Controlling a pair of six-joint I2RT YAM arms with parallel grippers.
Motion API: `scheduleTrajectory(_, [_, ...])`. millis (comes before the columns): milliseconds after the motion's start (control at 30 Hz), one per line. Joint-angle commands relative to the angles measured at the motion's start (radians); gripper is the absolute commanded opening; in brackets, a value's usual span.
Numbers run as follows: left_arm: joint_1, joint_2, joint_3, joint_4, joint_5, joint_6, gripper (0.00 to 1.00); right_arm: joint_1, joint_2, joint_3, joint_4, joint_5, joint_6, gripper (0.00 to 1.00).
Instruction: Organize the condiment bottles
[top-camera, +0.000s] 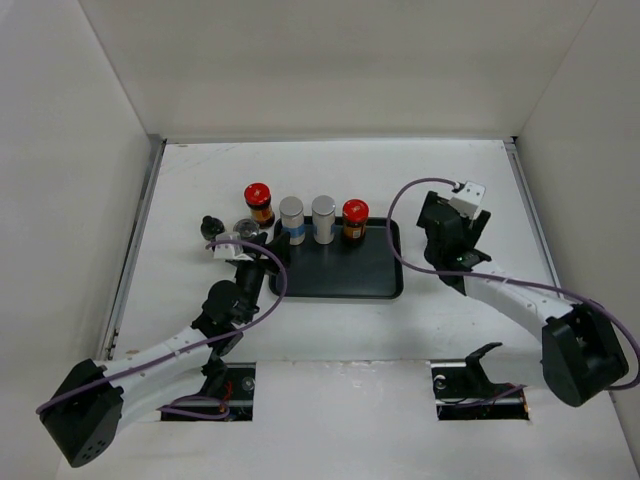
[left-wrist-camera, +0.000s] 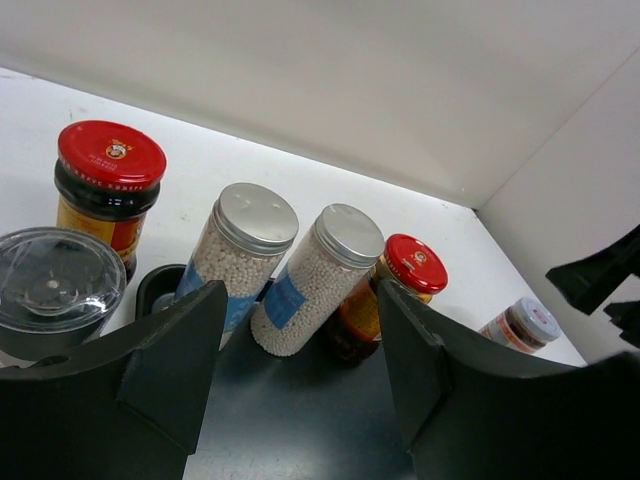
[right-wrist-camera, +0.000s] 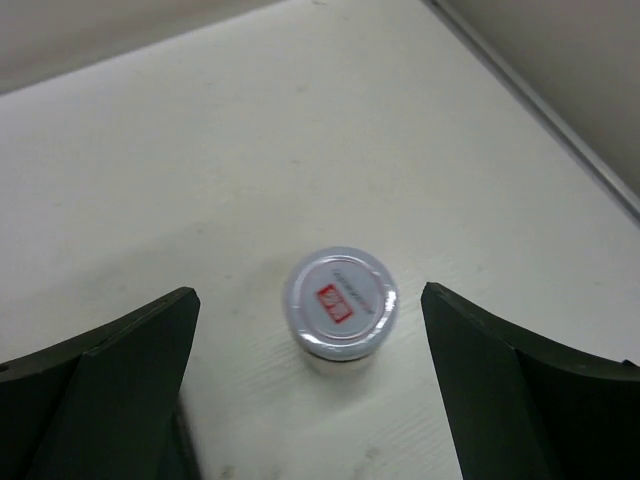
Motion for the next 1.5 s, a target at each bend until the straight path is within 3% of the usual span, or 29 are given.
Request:
scheduleTrajectory(0, [0.002, -0.011, -0.012, 0.045, 0.024, -0.026, 0.60, -0.038, 0.025, 0.003, -0.111, 0.062, 0.059, 1.00])
scheduleTrajectory(167, [0.007, -0.039, -0.022, 0.036, 0.025, -0.031, 0.60, -0.087, 0.133, 0.042, -0.128, -0.097, 0.094, 1.00])
scheduleTrajectory(333, [0.007, -0.031, -0.020, 0.034, 0.027, -0.031, 0.60, -0.132, 0.229, 0.072, -0.084, -0.139, 0.122, 1.00])
scheduleTrajectory(433, [0.004, -0.028, -0.019, 0.034, 0.027, -0.033, 0.60, -0.144, 0.251, 0.063, -0.006, -0.140, 0.130, 0.83])
scheduleTrajectory(567, [0.005, -0.019, -0.017, 0.036, 0.027, -0.033, 0.60, -0.146, 0.250, 0.046, 0.099, -0.166, 0.105, 0.69])
scheduleTrajectory(667, [0.007, -0.016, -0.017, 0.040, 0.027, -0.033, 0.60, -0.141, 0.220, 0.033, 0.125, -0.165, 0.100, 0.65])
scheduleTrajectory(1100, [0.005, -0.001, -0.014, 0.045, 0.027, -0.034, 0.60, 0.032, 0.085, 0.022, 0.124, -0.146, 0.033, 0.62])
scheduleTrajectory(1467, [0.015, 0.000, -0.014, 0.044, 0.027, -0.036, 0.60, 0.229, 0.262, 0.147, 0.235, -0.156, -0.038, 0.64])
